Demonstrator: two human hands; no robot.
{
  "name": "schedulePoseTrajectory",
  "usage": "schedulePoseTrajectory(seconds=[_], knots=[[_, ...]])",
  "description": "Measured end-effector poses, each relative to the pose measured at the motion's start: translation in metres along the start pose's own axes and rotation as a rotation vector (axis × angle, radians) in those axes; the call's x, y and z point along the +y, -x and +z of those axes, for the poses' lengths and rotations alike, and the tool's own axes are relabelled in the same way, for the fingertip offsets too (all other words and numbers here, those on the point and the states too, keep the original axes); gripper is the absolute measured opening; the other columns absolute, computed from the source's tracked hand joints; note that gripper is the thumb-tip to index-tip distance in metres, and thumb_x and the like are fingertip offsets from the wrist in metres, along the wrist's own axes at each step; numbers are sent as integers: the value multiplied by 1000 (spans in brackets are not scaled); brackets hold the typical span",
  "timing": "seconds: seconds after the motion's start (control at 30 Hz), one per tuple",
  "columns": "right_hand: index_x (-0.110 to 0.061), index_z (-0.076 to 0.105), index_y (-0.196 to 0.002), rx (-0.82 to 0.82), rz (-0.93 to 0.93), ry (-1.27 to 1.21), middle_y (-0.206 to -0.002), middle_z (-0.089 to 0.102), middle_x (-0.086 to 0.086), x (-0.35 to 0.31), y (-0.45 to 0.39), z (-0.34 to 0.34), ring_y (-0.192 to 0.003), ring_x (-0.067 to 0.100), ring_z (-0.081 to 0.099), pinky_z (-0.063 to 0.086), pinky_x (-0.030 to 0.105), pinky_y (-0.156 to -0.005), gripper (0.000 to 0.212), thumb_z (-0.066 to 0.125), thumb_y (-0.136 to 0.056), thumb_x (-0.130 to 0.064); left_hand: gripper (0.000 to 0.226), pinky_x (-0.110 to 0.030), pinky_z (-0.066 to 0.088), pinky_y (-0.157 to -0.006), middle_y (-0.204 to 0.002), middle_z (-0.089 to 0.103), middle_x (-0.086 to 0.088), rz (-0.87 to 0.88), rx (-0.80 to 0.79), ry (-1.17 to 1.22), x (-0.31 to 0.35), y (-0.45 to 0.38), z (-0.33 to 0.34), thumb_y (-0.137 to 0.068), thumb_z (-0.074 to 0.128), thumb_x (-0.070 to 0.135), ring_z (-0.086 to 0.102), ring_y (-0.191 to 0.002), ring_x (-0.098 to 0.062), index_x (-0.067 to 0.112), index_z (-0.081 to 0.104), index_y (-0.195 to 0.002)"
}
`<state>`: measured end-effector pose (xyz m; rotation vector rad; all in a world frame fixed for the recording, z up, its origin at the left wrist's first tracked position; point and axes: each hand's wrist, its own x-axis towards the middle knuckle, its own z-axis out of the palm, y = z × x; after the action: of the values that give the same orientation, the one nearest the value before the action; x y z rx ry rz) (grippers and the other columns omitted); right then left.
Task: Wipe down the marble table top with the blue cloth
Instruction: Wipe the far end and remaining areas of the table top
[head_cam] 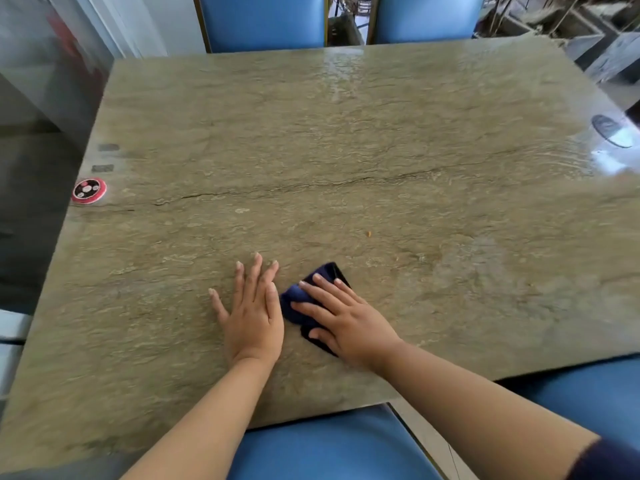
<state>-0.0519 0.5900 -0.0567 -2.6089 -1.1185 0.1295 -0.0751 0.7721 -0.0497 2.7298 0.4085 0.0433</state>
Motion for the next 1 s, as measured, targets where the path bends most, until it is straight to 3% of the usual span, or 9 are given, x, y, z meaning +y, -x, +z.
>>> schedulePoseTrajectory(seconds=[0.13,0.3,0.43,0.5,0.6,0.77,0.87,0.93,1.0], knots=[[-29,31,-147,27,145,-31,-159,18,-2,22,-54,-11,-148,19,4,0,35,-119,55,23,-97,-49,59,-52,-12,-117,-158,3,25,-24,-9,-54,3,0,0,-95,-4,50,-9,-146,0,43,16,-150],[-24,27,-148,159,514,-72,-160,12,3,62,-70,-22,-147,20,-1,-5,35,-118,53,34,-100,-43,55,-51,-15,-116,-157,-8,27,-52,-67,-120,3,-2,2,-96,-4,54,-16,-144,1,47,6,-149],[-15,48,-136,358,682,-88,-144,40,13,59,-9,-21,-135,31,30,22,43,-114,44,47,-97,-34,50,-54,-12,-116,-159,-1,23,-151,-76,-131,12,-5,3,-100,10,48,-11,-147,-4,43,16,-149],[-17,54,-126,380,652,-49,-128,51,11,51,28,-22,-116,30,41,40,46,-100,37,54,-92,-31,50,-56,-9,-116,-161,7,14,-211,-54,-70,30,-11,7,-99,18,46,-7,-148,-11,35,27,-148],[-19,56,-122,342,542,-126,-113,54,9,54,62,-35,-100,30,48,47,46,-88,37,63,-86,-25,52,-55,-10,-117,-162,6,9,-148,-92,2,65,-22,17,-99,19,46,-5,-149,-12,30,28,-148],[-25,46,-136,650,738,-71,-118,53,7,110,74,-85,-103,28,46,41,40,-92,55,65,-85,-18,57,-58,-13,-115,-162,-11,8,6,-137,-224,90,-23,38,-95,2,54,-16,-148,-17,43,2,-150],[-26,21,-149,501,976,-118,-141,43,3,157,82,-95,-127,26,38,31,40,-106,70,60,-90,-27,59,-59,-11,-115,-162,-7,6,15,-94,-247,90,-20,40,-94,2,56,-13,-148,-18,41,8,-151],[-23,11,-152,306,1054,-160,-156,24,2,173,83,-84,-144,23,15,13,42,-117,72,51,-94,-39,59,-60,-10,-115,-163,-4,5,24,-88,-236,91,-20,41,-95,4,57,-12,-149,-19,40,13,-150],[-24,8,-152,251,1053,-156,-161,7,-2,177,79,-71,-147,18,-3,-4,40,-119,70,43,-96,-46,60,-61,-8,-114,-163,1,3,32,-71,-229,91,-20,42,-94,6,58,-9,-149,-19,39,19,-149]])
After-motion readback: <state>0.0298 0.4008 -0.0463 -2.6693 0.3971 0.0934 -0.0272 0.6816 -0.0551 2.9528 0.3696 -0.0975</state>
